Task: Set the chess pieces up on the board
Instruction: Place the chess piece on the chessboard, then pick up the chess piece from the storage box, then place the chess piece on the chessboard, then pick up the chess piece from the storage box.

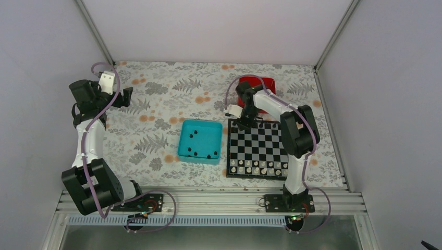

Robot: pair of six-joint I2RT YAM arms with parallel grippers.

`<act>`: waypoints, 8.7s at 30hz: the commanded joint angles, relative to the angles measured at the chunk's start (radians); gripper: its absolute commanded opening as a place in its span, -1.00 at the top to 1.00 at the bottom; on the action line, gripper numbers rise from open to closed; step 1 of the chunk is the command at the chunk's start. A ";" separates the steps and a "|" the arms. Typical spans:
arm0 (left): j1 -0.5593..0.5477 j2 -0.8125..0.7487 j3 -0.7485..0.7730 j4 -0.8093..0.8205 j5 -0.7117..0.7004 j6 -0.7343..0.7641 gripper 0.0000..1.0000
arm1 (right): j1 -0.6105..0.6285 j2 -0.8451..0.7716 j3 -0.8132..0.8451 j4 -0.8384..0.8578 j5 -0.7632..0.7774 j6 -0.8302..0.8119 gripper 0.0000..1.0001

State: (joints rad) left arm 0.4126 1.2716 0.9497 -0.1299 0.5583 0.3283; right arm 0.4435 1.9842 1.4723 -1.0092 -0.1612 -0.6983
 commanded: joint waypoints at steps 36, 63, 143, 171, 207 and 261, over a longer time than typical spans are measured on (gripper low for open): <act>0.015 0.000 0.003 0.012 0.036 -0.003 -1.00 | 0.139 -0.023 0.208 -0.106 0.001 -0.008 0.36; 0.031 -0.024 -0.001 0.013 0.054 -0.008 -1.00 | 0.433 0.326 0.574 -0.092 0.078 0.014 0.10; 0.055 -0.012 0.003 0.017 0.087 -0.018 -1.00 | 0.128 -0.244 0.124 -0.123 -0.014 0.057 0.78; 0.055 -0.011 0.011 0.006 0.086 -0.017 -1.00 | -0.089 -0.137 -0.174 0.141 -0.050 0.015 0.76; 0.056 -0.018 0.008 0.000 0.102 -0.011 -1.00 | 0.046 -0.178 0.109 -0.083 -0.046 0.026 0.39; 0.096 -0.037 -0.008 0.007 0.150 -0.024 -1.00 | 0.474 0.439 0.628 -0.043 0.020 0.020 0.19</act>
State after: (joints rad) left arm 0.4976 1.2541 0.9493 -0.1379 0.6788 0.3031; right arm 0.9096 2.3932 2.0975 -1.0641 -0.1375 -0.6857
